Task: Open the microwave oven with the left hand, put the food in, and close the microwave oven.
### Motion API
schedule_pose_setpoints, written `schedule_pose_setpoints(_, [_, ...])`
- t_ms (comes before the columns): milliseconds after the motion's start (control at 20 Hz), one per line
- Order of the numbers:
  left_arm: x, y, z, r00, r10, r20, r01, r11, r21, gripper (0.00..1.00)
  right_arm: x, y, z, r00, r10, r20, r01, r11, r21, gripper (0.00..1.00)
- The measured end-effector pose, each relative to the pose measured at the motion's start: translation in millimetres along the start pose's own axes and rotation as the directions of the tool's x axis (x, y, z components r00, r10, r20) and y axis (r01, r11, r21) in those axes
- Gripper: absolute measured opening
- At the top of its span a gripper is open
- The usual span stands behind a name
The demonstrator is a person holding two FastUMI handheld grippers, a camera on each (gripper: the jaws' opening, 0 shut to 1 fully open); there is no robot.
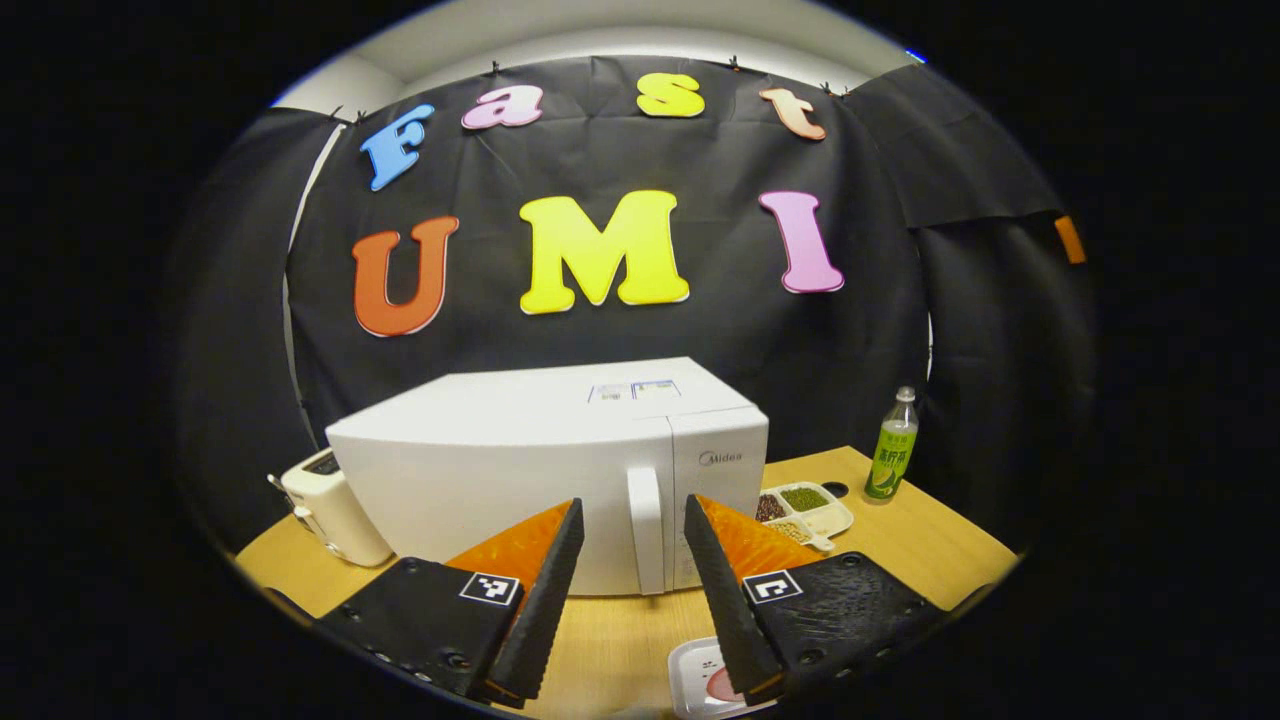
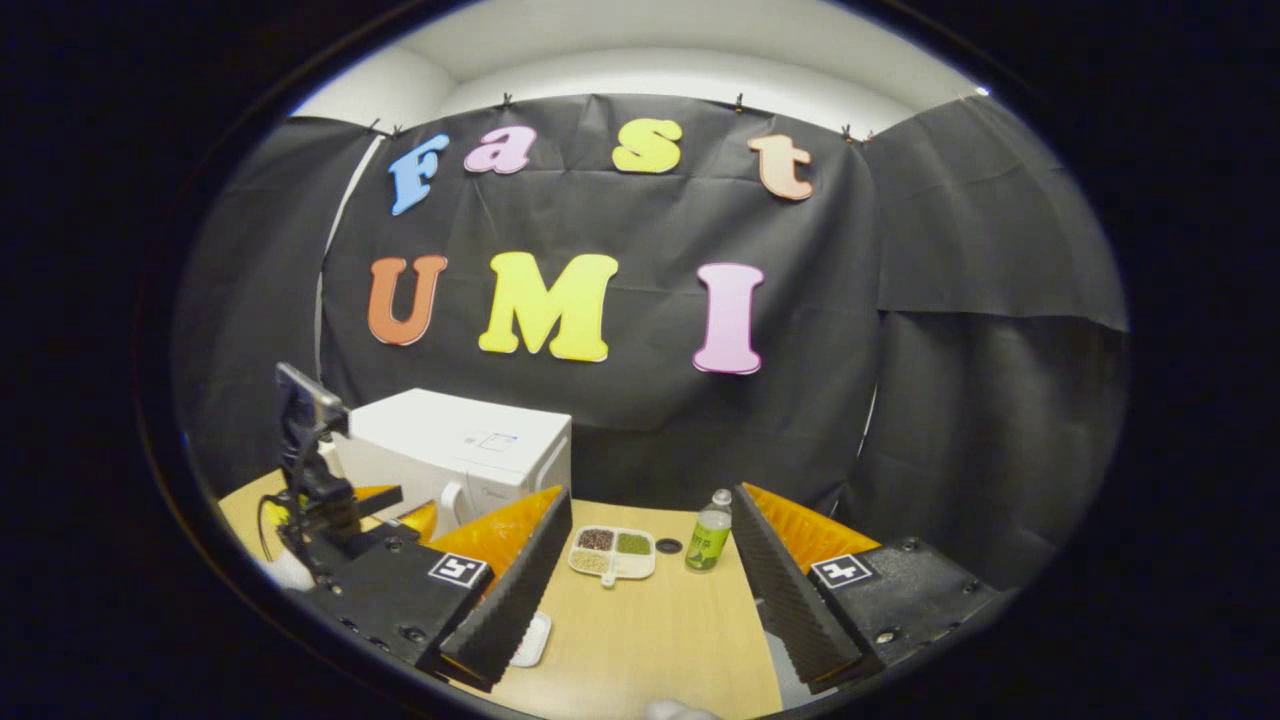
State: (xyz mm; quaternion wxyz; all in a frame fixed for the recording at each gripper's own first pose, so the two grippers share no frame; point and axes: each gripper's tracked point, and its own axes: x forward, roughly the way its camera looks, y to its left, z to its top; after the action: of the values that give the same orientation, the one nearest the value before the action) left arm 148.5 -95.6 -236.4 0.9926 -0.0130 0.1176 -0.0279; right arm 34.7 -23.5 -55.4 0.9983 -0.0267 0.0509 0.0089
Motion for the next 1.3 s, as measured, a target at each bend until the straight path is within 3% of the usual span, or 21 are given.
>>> schedule_pose_setpoints(50, [13, -1, -10, 1.0, 0.009, -0.012, -0.009, 1.0, -0.011, 0.6, 0, 0, 0, 1.0, 0.005, -0.005, -0.005, 1.0, -0.008, 1.0])
schedule_pose_setpoints(100, [24, -1, -15, 1.0, 0.015, -0.017, -0.015, 1.0, -0.021, 0.67, 0, 1, -2, 1.0, 0.008, -0.012, -0.009, 1.0, -0.02, 0.96])
schedule_pose_setpoints(200, [41, -2, -18, 1.0, 0.027, 0.002, -0.027, 1.0, -0.013, 0.67, 1, 2, -3, 1.0, 0.016, -0.022, -0.017, 0.999, -0.042, 1.0])
schedule_pose_setpoints(250, [48, -3, -22, 1.0, 0.029, -0.003, -0.029, 0.999, -0.016, 0.6, 1, 2, -2, 0.999, 0.021, -0.025, -0.022, 0.999, -0.05, 1.0])
schedule_pose_setpoints(350, [54, -5, -26, 1.0, 0.027, -0.011, -0.028, 0.999, -0.035, 0.67, 1, 2, -2, 0.999, 0.029, -0.028, -0.03, 0.998, -0.058, 1.0])
schedule_pose_setpoints(500, [56, -4, -24, 1.0, 0.026, 0.001, -0.026, 0.999, -0.035, 0.65, 1, 0, -3, 0.999, 0.029, -0.023, -0.03, 0.998, -0.05, 1.0])
schedule_pose_setpoints(550, [57, -1, -24, 0.999, 0.038, 0.007, -0.038, 0.999, -0.036, 0.63, 1, -1, -5, 0.999, 0.027, -0.029, -0.029, 0.999, -0.045, 1.0])
schedule_pose_setpoints(600, [58, -5, -24, 1.0, 0.018, 0.004, -0.018, 0.999, -0.038, 0.43, 1, -3, -7, 0.999, 0.024, -0.033, -0.025, 0.999, -0.038, 1.0])
schedule_pose_setpoints(800, [56, -10, -25, 1.0, -0.005, 0.009, 0.005, 1.0, -0.013, 0.24, -3, -11, -16, 0.999, 0.005, -0.049, -0.006, 1.0, -0.021, 0.96])
schedule_pose_setpoints(900, [55, -9, -25, 1.0, -0.002, 0.013, 0.002, 1.0, -0.009, 0.17, -6, -11, -17, 0.999, 0.003, -0.052, -0.004, 1.0, -0.015, 1.0])
schedule_pose_setpoints(1300, [52, -10, -27, 0.999, -0.054, -0.004, 0.054, 0.999, -0.007, 0.13, -17, 0, -18, 0.998, 0.029, -0.051, -0.03, 0.999, -0.017, 1.0])
